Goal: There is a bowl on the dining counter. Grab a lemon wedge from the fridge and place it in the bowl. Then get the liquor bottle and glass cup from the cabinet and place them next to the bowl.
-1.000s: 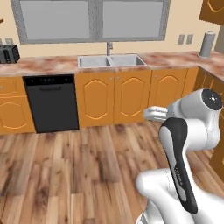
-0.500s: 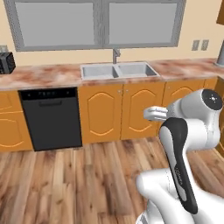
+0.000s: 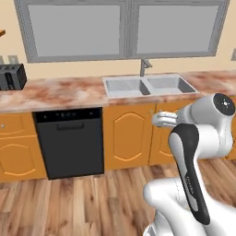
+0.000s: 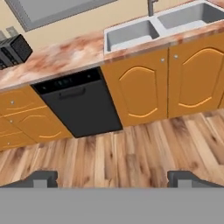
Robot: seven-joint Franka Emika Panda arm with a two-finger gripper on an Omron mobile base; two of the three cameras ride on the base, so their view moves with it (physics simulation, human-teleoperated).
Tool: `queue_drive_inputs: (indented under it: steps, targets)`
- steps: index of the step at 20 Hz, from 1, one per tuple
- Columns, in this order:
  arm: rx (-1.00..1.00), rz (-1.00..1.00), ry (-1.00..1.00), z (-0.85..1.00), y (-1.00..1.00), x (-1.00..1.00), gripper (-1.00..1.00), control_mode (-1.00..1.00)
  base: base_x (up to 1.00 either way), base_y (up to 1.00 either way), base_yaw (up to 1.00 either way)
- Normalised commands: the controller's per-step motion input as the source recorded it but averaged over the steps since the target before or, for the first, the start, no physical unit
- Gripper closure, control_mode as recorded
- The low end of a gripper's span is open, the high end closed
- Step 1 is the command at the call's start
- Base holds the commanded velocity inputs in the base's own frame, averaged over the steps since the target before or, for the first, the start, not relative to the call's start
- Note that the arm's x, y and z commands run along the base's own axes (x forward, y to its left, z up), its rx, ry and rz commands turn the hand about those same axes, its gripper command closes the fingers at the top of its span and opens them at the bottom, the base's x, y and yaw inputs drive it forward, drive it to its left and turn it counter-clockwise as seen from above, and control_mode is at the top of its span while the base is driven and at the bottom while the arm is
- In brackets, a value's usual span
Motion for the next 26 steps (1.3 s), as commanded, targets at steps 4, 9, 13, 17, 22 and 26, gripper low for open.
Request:
queue_drive_inputs:
  steps: [4, 9, 13, 17, 22, 26]
  targets:
    - [0.0, 0.0, 0.0, 0.0, 0.0, 0.0, -1.0, 1.0, 0.77, 0.75, 0.05]
    - [0.0, 0.0, 0.0, 0.0, 0.0, 0.0, -1.0, 1.0, 0.72, 0.78, 0.06]
    - [0.0, 0.0, 0.0, 0.0, 0.0, 0.0, -1.0, 1.0, 0.72, 0.78, 0.06]
    - [0.0, 0.0, 0.0, 0.0, 0.0, 0.0, -1.0, 1.0, 0.84, 0.74, 0.04]
    - [0.0, 0.0, 0.0, 0.0, 0.0, 0.0, -1.0, 1.0, 0.83, 0.56, 0.04]
    - [0.0, 0.0, 0.0, 0.0, 0.0, 0.0, -1.0, 1.0, 0.75, 0.64, 0.05]
